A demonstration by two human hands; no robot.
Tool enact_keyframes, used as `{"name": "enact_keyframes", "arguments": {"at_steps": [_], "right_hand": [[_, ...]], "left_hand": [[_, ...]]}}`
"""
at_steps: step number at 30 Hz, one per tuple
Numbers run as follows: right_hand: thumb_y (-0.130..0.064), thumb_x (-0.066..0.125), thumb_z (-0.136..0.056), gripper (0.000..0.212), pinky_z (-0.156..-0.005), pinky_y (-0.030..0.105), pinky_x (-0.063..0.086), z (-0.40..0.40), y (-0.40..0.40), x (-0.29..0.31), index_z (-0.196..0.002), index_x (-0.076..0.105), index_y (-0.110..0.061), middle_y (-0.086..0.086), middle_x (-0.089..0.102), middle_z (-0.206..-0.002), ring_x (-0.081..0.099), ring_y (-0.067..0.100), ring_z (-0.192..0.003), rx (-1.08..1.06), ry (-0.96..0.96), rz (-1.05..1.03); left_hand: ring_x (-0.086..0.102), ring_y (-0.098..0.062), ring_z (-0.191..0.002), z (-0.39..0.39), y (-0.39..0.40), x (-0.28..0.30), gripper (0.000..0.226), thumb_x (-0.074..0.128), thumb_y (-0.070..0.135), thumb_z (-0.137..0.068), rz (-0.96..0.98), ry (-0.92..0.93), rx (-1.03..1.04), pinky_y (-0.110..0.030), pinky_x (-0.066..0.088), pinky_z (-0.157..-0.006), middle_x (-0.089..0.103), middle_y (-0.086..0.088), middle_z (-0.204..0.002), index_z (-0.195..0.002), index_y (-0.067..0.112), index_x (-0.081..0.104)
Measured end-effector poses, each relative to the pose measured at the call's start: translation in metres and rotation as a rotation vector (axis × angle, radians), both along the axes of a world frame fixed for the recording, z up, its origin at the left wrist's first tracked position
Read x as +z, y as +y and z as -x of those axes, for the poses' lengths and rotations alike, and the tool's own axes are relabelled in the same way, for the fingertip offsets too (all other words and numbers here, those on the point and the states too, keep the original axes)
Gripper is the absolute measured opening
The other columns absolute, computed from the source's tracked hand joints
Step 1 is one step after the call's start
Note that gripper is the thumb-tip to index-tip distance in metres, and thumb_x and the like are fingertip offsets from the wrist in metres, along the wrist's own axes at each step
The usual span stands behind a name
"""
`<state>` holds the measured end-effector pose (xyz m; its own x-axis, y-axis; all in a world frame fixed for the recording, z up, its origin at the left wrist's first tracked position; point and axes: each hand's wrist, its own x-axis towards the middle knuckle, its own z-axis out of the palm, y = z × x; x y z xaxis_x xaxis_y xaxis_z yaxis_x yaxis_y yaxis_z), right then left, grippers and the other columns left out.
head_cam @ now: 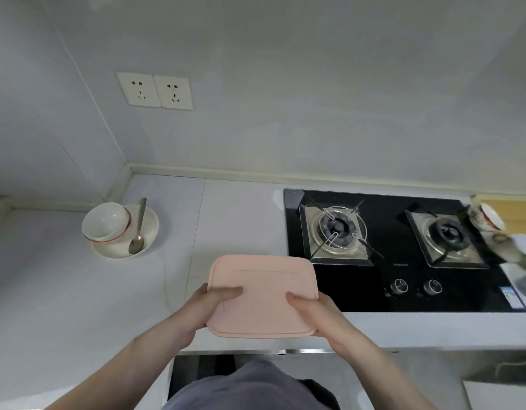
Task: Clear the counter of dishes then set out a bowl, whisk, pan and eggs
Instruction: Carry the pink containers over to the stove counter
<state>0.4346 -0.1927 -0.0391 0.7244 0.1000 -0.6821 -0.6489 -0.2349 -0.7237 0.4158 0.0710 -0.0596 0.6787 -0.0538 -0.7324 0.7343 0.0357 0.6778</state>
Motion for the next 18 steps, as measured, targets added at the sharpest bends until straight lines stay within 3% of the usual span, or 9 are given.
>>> {"name": "enact_keyframes", "arguments": {"at_steps": [3, 7, 11, 13, 16, 18], "right_hand": [[-0.044, 0.078, -0.083, 0.042, -0.084, 0.036, 0.061, 0.014, -0.026, 0.011, -0.121, 0.068, -0.03, -0.01, 0.078, -0.109, 0.074, 0.012, -0.103, -0.026, -0.032, 0.004], [-0.037, 0.078, -0.087, 0.035, -0.077, 0.033, 0.061, 0.036, -0.065, 0.022, -0.118, 0.069, -0.024, -0.01, 0.079, -0.105, 0.075, 0.011, -0.099, -0.136, -0.071, 0.003], [-0.046, 0.081, -0.081, 0.045, -0.084, 0.033, 0.059, 0.077, -0.136, 0.032, -0.117, 0.071, -0.022, -0.012, 0.079, -0.104, 0.075, 0.009, -0.098, -0.24, -0.104, 0.015], [-0.051, 0.08, -0.074, 0.052, -0.082, 0.034, 0.06, 0.098, -0.174, 0.038, -0.117, 0.071, -0.023, -0.012, 0.079, -0.104, 0.075, 0.009, -0.098, -0.285, -0.125, 0.018], [-0.046, 0.08, -0.079, 0.045, -0.076, 0.034, 0.062, 0.132, -0.231, 0.047, -0.116, 0.071, -0.022, -0.01, 0.079, -0.102, 0.076, 0.01, -0.094, -0.344, -0.151, 0.033], [-0.05, 0.079, -0.076, 0.048, -0.07, 0.032, 0.062, 0.157, -0.268, 0.05, -0.115, 0.071, -0.023, -0.01, 0.079, -0.1, 0.076, 0.01, -0.092, -0.381, -0.168, 0.059]], "left_hand": [[0.072, -0.016, -0.104, 0.003, -0.026, 0.014, 0.071, 0.081, 0.053, -0.059, -0.016, -0.024, -0.032, -0.034, 0.054, -0.085, 0.078, 0.009, -0.106, -0.124, 0.028, 0.066], [0.071, -0.016, -0.1, 0.004, -0.066, 0.031, 0.067, 0.083, 0.051, -0.062, -0.045, -0.062, -0.083, -0.033, 0.052, -0.078, 0.079, 0.008, -0.103, -0.122, 0.026, 0.065], [0.073, -0.019, -0.096, 0.011, -0.141, 0.045, 0.068, 0.083, 0.05, -0.058, -0.063, -0.097, -0.156, -0.032, 0.051, -0.075, 0.08, 0.006, -0.096, -0.118, 0.022, 0.067], [0.074, -0.019, -0.094, 0.02, -0.182, 0.052, 0.064, 0.085, 0.046, -0.065, -0.06, -0.1, -0.206, -0.03, 0.052, -0.071, 0.08, 0.003, -0.098, -0.121, 0.021, 0.066], [0.076, -0.014, -0.083, 0.043, -0.244, 0.062, 0.043, 0.078, 0.036, -0.083, -0.028, -0.105, -0.258, -0.023, 0.054, -0.059, 0.08, 0.002, -0.098, -0.121, 0.019, 0.067], [0.077, -0.013, -0.083, 0.061, -0.286, 0.065, 0.04, 0.077, 0.037, -0.084, -0.015, -0.107, -0.319, -0.023, 0.055, -0.061, 0.08, 0.004, -0.097, -0.12, 0.021, 0.069]]}}
